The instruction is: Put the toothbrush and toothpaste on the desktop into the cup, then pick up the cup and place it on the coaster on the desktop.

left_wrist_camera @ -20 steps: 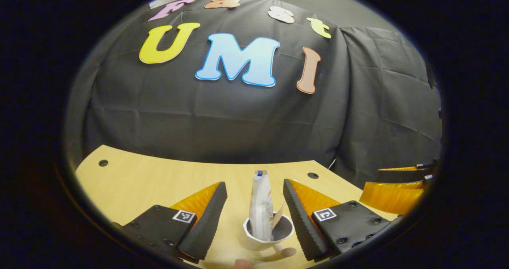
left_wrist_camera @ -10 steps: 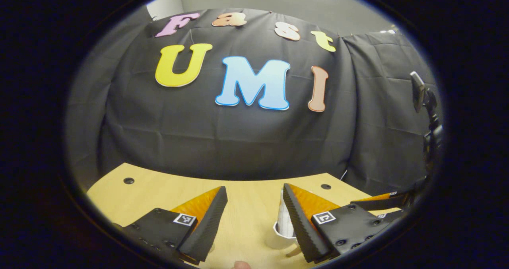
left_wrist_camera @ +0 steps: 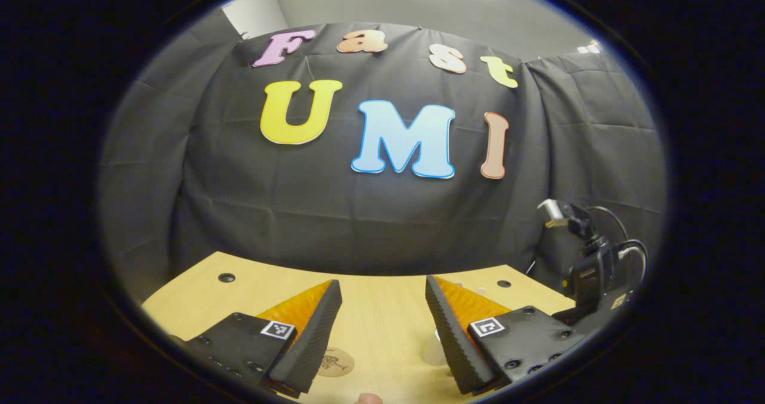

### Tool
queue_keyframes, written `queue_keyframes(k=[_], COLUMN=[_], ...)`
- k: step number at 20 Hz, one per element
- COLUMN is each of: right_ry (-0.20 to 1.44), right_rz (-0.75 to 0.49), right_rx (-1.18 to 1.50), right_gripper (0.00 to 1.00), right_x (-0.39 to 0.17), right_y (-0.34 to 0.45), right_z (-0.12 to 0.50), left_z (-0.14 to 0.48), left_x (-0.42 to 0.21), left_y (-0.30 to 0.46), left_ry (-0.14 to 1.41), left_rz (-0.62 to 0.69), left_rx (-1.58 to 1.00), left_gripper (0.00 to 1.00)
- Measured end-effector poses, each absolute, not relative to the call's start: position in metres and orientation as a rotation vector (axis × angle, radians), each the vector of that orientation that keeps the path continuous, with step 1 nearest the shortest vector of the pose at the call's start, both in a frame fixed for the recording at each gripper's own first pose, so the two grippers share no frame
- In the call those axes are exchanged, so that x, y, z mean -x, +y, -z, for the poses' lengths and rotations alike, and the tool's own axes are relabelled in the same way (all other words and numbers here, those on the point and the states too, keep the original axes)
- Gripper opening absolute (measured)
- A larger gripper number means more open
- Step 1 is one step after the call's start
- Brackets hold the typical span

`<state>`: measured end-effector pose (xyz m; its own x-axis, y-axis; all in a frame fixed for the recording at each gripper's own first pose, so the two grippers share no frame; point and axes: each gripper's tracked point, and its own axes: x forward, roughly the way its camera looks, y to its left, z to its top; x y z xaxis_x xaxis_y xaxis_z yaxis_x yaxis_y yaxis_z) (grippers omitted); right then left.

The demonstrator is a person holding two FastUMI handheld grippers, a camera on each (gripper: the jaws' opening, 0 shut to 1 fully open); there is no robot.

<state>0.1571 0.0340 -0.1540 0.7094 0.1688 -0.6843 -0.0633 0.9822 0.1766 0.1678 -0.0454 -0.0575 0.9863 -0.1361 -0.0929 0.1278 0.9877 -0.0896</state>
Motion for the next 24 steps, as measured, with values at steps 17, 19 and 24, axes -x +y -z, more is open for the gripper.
queue_keyframes(k=[17, 19, 24], right_ry=[1.193, 1.209, 1.229], right_rz=[-0.102, -0.105, -0.095], right_rx=[-0.157, -0.151, -0.151], right_gripper=[0.84, 0.70, 0.31], right_x=[-0.170, -0.170, -0.168], right_y=[0.056, 0.055, 0.056], right_z=[0.224, 0.227, 0.234], left_z=[0.071, 0.075, 0.081], left_x=[-0.159, -0.162, -0.162], left_y=[-0.013, -0.010, -0.003], left_ry=[0.145, 0.153, 0.170], left_rz=[0.109, 0.103, 0.091], left_rx=[0.123, 0.124, 0.137], left_gripper=[0.91, 0.91, 0.91])
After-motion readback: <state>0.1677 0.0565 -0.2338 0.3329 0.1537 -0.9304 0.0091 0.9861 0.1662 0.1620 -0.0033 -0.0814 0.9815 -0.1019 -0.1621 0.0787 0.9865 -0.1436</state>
